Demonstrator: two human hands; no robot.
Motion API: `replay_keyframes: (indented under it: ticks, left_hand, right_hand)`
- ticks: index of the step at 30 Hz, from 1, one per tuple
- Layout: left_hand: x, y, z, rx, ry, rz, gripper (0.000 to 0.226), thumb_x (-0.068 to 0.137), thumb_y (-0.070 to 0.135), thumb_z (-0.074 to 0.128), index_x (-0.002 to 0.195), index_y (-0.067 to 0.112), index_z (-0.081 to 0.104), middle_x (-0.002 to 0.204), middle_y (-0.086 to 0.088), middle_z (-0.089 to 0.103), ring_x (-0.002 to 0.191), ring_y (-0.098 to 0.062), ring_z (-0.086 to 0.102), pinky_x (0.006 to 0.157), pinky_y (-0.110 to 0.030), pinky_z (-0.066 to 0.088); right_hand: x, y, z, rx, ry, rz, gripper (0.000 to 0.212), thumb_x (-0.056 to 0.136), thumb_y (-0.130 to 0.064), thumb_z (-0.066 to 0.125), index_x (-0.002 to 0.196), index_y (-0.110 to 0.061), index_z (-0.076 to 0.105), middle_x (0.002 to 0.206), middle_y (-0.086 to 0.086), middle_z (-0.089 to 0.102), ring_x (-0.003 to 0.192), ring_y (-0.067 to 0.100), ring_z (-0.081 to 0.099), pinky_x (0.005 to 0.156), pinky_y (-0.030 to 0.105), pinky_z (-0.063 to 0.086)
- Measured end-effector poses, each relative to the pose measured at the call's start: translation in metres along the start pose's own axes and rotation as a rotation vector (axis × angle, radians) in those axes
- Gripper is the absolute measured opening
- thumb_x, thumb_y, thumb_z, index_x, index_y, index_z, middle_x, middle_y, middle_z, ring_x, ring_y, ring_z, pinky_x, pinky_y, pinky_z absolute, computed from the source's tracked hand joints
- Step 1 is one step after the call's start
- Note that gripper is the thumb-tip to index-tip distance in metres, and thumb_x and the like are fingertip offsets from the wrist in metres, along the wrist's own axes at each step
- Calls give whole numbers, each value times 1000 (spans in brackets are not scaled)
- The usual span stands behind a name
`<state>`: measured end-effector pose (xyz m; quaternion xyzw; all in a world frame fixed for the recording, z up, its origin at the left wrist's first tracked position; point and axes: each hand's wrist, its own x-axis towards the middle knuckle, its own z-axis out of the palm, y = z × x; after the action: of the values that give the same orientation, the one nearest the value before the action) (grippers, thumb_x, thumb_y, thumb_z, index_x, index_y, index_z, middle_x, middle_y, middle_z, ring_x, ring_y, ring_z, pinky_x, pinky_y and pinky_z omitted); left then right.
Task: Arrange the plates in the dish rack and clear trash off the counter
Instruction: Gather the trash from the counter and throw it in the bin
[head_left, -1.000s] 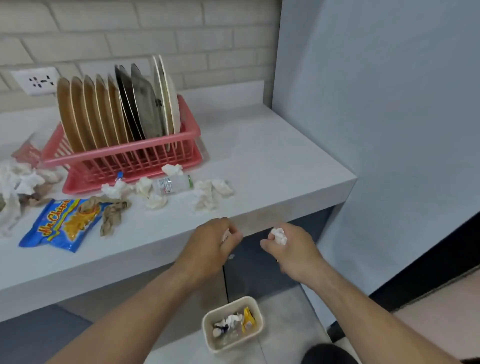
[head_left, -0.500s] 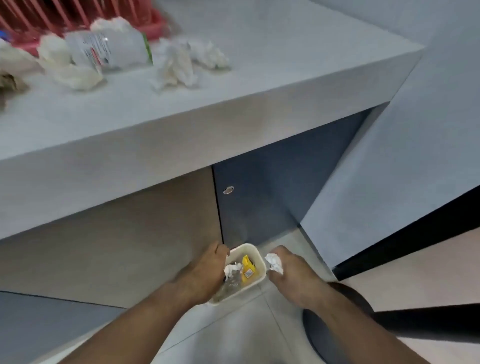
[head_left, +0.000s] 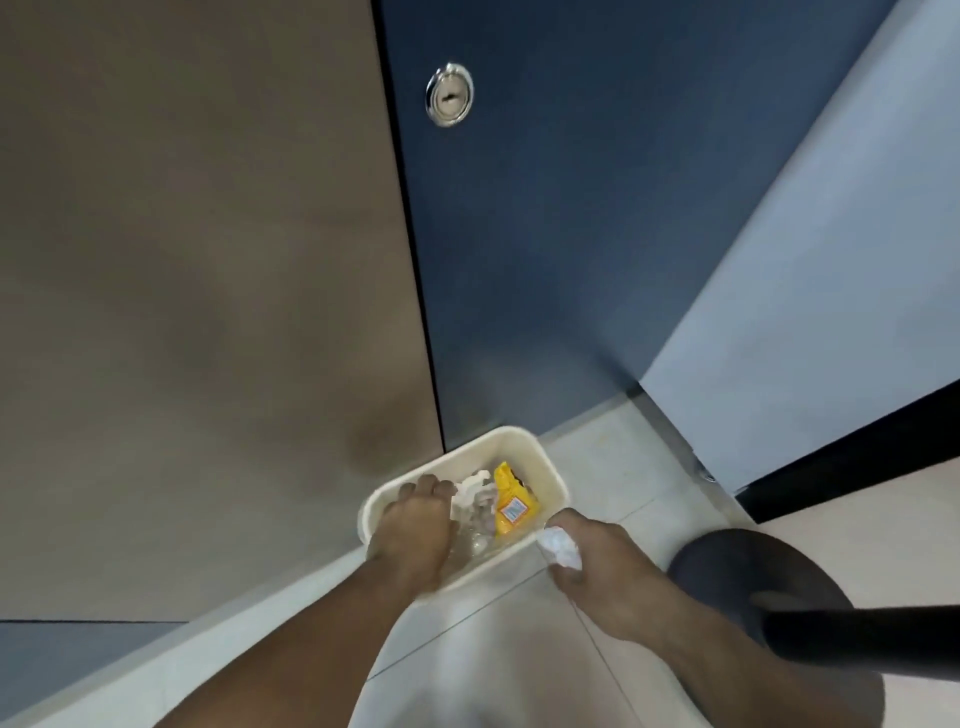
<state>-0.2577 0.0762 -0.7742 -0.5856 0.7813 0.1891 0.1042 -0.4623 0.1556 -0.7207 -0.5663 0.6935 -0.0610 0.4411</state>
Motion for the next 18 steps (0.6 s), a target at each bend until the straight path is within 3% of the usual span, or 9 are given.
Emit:
replay_keyframes:
  ticks: [3,6,8,10,12,15,18]
  left_hand:
    - [-6,-7,-8,-60,144,27,28,93,34,39,107,21,59,113,4,57,106,-18,55,86,-30,46]
    - [-17,-13,-19,-148,210,7,27,95,34,45,115,23,58,117,6,56,105,-16,56,84,-26,44]
    - [-22,-15,-24,-148,235,24,27,97,35,44,117,24,57,120,8,55,105,-15,54,82,-23,40]
    - [-24,-19,-27,-153,255,49,27,97,36,45,118,25,57,119,9,54,105,-14,54,82,-23,41]
    - [-28,-21,-32,-157,248,45,27,96,36,46,119,26,56,119,9,52,103,-16,55,80,-26,45]
    - [-36,-19,-50,-159,256,37,31,96,38,45,124,28,54,122,8,51,103,-18,56,81,-30,48]
    - [-53,-7,-88,-153,302,55,31,96,41,43,122,28,54,118,9,53,103,-18,56,79,-30,46]
  right_hand:
    - [38,-12,10,-116,10,-52,29,90,-25,53,119,-26,53,115,-1,61,99,20,60,81,29,51]
    - [80,-32,23,-207,21,-119,27,91,-28,55,118,-30,53,119,-1,57,102,23,57,83,34,51]
    - [102,-35,36,-249,-32,-136,42,91,-24,58,130,-35,50,134,-1,49,116,23,52,94,35,49]
    - [114,-36,42,-333,-81,-137,66,89,-23,65,146,-38,34,149,1,34,132,25,40,105,37,42]
    - [112,-37,39,-320,-59,-149,78,88,-21,68,151,-36,26,156,3,24,138,26,34,110,36,36]
    - [92,-44,10,-232,68,-198,63,92,-19,63,147,-32,38,152,-7,35,132,16,42,104,23,35]
    - [57,-61,-28,-220,158,-230,40,94,-27,59,134,-30,54,135,-10,54,117,14,52,95,24,42]
